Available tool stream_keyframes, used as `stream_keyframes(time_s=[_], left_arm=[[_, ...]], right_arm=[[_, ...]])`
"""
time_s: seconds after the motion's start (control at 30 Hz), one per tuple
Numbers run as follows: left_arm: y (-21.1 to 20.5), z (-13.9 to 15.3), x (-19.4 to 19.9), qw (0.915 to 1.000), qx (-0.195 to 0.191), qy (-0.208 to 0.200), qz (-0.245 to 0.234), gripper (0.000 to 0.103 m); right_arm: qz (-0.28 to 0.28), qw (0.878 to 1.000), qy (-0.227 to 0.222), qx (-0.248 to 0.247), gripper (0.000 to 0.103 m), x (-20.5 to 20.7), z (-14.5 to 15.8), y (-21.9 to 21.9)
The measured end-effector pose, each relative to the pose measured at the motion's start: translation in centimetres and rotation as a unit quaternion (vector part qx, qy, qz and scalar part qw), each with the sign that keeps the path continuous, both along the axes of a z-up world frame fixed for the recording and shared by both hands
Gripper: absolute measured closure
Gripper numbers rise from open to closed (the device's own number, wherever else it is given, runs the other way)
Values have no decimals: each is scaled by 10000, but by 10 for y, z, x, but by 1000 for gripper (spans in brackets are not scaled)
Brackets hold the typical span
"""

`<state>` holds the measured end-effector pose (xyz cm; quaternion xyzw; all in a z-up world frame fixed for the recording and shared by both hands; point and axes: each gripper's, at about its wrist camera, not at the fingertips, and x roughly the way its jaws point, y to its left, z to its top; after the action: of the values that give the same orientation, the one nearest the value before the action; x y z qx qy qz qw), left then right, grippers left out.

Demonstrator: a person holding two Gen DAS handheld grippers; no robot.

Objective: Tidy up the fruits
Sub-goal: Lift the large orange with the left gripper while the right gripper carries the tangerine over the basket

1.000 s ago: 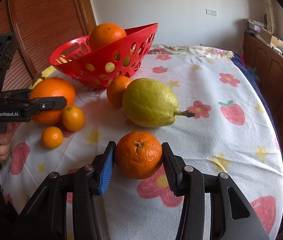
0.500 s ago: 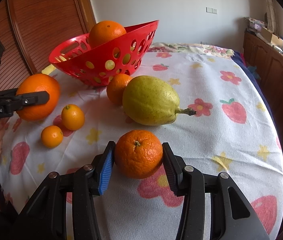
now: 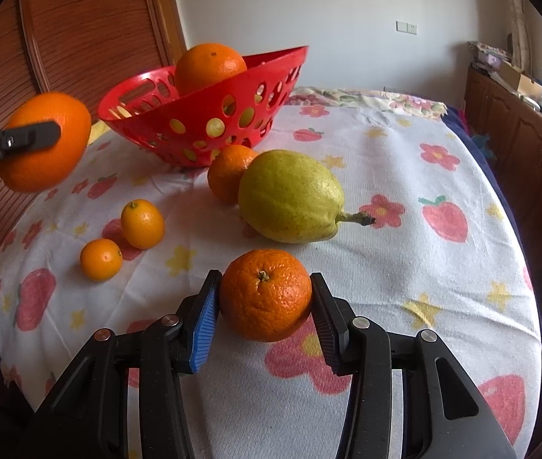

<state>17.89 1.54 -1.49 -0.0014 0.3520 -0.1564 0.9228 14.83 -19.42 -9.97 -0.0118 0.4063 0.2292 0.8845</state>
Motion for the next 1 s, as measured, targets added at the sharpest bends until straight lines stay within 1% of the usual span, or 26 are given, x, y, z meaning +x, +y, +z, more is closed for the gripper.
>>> stream_keyframes(time_s=[0.23, 0.53, 0.77, 1.0], left_arm=[[1, 20, 8, 9997, -32, -249, -57, 24], [7, 29, 36, 9992, -105, -387, -45, 24], [13, 22, 68, 9994, -66, -328, 23, 24], [15, 10, 90, 9998, -25, -214, 51, 24]], right_arm=[[-44, 9999, -161, 43, 57, -1, 15, -9], [-81, 9983, -561, 152, 57, 20, 61, -23], [47, 9960, -869, 203, 57, 47, 94, -13], [328, 9939, -1025, 224, 57, 72, 108, 17]])
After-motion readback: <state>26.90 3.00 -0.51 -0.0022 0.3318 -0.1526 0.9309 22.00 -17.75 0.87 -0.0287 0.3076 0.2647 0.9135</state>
